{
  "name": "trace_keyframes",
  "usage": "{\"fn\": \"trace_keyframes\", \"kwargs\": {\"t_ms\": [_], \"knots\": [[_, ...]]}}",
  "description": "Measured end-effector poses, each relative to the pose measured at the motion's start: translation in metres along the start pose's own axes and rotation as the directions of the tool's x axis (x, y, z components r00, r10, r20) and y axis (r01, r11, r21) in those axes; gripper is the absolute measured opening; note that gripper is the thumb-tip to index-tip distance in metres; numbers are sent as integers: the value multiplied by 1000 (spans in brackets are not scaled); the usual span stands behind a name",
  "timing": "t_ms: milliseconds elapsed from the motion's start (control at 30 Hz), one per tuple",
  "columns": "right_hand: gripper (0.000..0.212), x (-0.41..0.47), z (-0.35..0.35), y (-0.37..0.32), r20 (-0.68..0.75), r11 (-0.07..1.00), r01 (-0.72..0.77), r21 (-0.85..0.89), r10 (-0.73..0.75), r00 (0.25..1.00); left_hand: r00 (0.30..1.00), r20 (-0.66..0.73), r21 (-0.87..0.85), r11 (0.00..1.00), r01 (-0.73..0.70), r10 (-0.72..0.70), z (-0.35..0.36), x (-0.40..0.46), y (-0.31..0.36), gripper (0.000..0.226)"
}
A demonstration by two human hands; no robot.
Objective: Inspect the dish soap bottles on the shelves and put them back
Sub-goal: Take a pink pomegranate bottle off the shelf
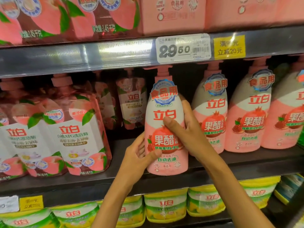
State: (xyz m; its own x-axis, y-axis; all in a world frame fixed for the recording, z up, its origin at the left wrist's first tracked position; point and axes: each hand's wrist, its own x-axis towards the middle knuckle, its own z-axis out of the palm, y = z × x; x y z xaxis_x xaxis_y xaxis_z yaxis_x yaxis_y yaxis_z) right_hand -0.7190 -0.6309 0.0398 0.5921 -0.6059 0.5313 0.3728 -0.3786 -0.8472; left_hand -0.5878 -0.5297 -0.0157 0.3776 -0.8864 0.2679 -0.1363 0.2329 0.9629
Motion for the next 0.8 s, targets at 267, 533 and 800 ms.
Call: {"fn": "trace_keyframes", "kwargs": {"t_ms": [267, 533, 800], "knots": [[49, 8, -10, 6, 4, 996, -81, -39, 81, 997, 999, -31, 38, 999, -24, 25, 4, 13, -3, 67], [66, 12, -3, 19, -116, 996, -42, -75, 33, 993, 997, -52, 37, 998, -54, 56, 10, 20, -4, 81], [68, 15, 4, 22, -146, 998, -42, -48, 35, 989, 999, 0, 72, 997, -33, 33, 4, 23, -3, 77]]}}
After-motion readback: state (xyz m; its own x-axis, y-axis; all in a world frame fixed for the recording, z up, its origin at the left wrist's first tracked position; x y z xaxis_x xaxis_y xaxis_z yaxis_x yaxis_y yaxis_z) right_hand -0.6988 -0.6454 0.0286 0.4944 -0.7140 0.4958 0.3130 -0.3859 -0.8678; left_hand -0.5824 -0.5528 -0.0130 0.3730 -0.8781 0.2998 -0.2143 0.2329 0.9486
